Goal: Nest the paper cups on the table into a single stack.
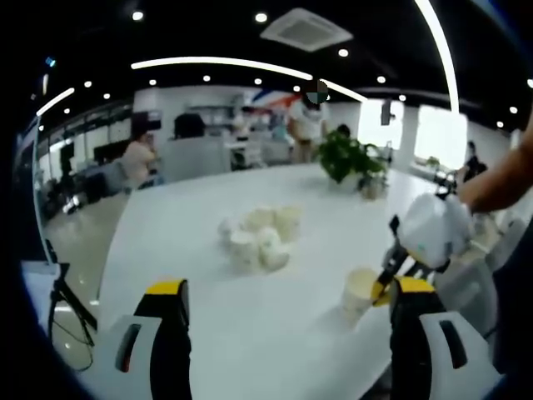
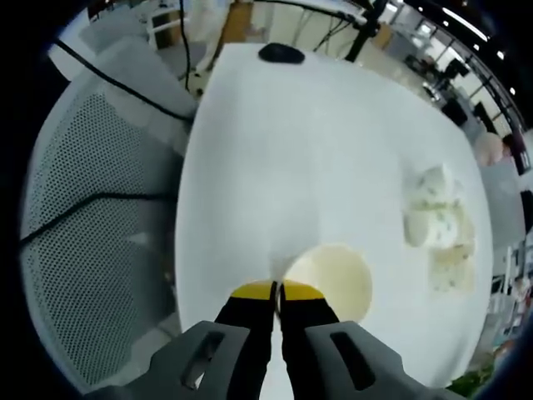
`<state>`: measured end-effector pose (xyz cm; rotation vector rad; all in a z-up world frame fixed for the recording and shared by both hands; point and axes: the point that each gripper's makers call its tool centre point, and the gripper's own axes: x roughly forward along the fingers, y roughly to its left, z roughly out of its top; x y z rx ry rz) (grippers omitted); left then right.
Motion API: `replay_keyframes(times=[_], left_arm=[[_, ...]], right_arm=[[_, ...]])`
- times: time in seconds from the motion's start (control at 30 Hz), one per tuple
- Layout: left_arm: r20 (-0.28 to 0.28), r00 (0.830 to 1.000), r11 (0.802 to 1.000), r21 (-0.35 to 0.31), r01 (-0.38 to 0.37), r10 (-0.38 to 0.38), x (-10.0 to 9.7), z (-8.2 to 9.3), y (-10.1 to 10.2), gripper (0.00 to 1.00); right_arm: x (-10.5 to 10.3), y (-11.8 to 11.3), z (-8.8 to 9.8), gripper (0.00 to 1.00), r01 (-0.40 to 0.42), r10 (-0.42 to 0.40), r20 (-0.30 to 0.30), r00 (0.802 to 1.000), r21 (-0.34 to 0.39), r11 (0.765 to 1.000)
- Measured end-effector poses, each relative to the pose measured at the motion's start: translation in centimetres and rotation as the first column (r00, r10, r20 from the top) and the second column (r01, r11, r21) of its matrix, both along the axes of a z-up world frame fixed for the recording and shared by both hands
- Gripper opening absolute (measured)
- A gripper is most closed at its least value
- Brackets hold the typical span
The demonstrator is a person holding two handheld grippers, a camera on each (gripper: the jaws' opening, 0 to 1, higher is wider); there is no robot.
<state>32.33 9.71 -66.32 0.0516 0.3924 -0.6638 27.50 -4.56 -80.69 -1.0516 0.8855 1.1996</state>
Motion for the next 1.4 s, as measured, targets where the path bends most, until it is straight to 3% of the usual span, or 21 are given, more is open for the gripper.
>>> replay_keyframes(times=[0.27,0.43,0.67,0.77,0.8,0.93,1.1,1.2,1.4], left_arm=[[0.000,1.000,1.000,-0.004,0.002,-0.002,0.0,0.0,-0.3,0.98],[0.000,1.000,1.000,-0.007,0.001,-0.001,0.0,-0.1,-0.2,0.98],[0.006,1.000,1.000,-0.020,-0.003,0.003,0.2,0.2,-0.3,0.98],[0.007,1.000,1.000,-0.023,-0.003,0.003,0.3,0.3,-0.4,0.98],[0.010,1.000,1.000,-0.024,-0.003,0.003,0.3,0.4,-0.5,0.98],[0.014,1.000,0.999,-0.033,-0.004,0.004,0.5,0.5,-0.6,0.98],[0.028,0.999,0.999,-0.029,-0.038,0.039,1.1,0.5,-0.2,0.98],[0.028,0.998,0.998,-0.036,-0.048,0.049,1.4,0.7,-0.1,0.98],[0.025,0.999,0.999,-0.029,-0.043,0.043,1.6,0.4,-0.4,0.98]], right_arm=[[-0.3,0.1,-0.2,0.00,-0.014,0.014,-0.009,1.000,0.004,1.000],[-0.2,0.0,0.1,0.12,-0.009,0.009,-0.021,1.000,0.021,1.000],[0.1,0.5,2.6,0.24,0.035,-0.027,-0.075,0.997,0.112,0.993],[-0.1,0.6,4.2,0.34,0.063,-0.041,-0.132,0.990,0.164,0.984],[0.3,0.6,4.8,0.36,0.067,-0.045,-0.124,0.991,0.180,0.981],[2.5,0.1,7.9,0.38,0.144,-0.118,-0.107,0.987,0.282,0.949],[5.2,-1.3,11.3,0.40,0.212,-0.200,-0.073,0.977,0.407,0.888],[6.7,-2.8,13.0,0.41,0.269,-0.270,-0.067,0.960,0.473,0.839],[7.8,-4.8,14.5,0.44,0.321,-0.345,-0.073,0.936,0.578,0.750]])
